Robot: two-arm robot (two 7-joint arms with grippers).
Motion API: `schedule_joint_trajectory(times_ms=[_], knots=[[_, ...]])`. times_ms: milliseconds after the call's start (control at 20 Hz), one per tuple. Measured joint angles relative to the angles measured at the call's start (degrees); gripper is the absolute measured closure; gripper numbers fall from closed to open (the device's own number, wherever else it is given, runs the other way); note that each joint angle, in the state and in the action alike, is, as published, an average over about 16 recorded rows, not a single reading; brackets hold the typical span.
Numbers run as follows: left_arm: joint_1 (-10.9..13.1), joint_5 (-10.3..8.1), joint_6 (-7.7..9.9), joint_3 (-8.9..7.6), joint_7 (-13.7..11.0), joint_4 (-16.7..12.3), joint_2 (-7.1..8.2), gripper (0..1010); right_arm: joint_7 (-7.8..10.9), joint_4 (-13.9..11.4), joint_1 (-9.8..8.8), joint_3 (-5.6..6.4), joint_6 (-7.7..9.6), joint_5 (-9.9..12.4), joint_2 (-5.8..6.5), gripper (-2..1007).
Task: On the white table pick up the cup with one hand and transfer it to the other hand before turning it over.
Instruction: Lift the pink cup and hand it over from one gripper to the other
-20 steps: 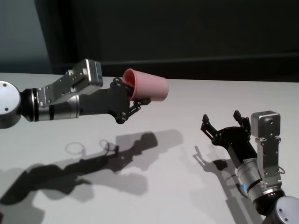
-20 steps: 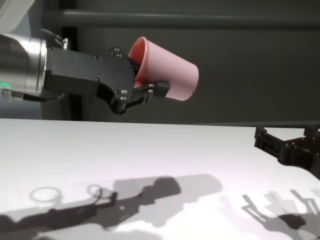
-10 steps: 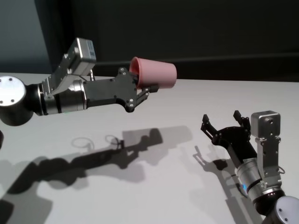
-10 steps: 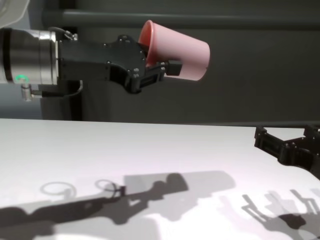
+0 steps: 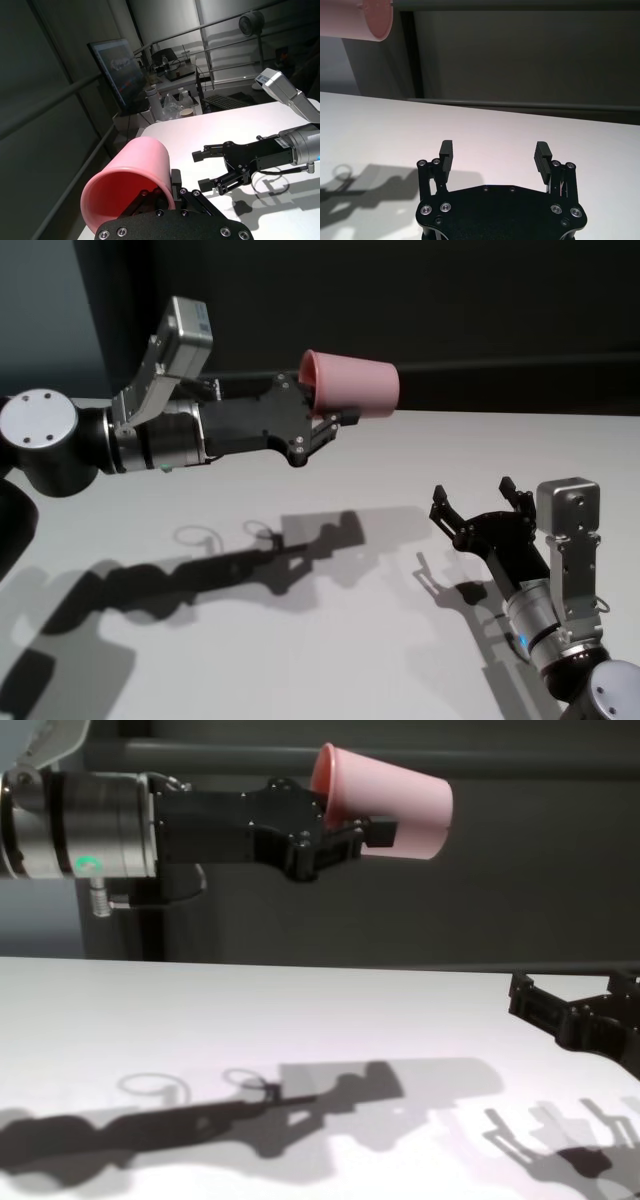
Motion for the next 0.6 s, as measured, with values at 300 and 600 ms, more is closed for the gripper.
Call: schedule_joint_trajectory(times_ms=[300, 600], knots=[[-2.01, -1.78, -0.48, 0.91, -1.68, 3.74, -2.42, 968, 0.00, 0.00, 0.00, 0.00, 0.00, 0.00, 0.00, 3], [-3.25, -2.80, -0.88, 1.55, -2.58, 6.23, -4.02, 968, 0.00, 0.00, 0.00, 0.00, 0.00, 0.00, 0.00, 3]])
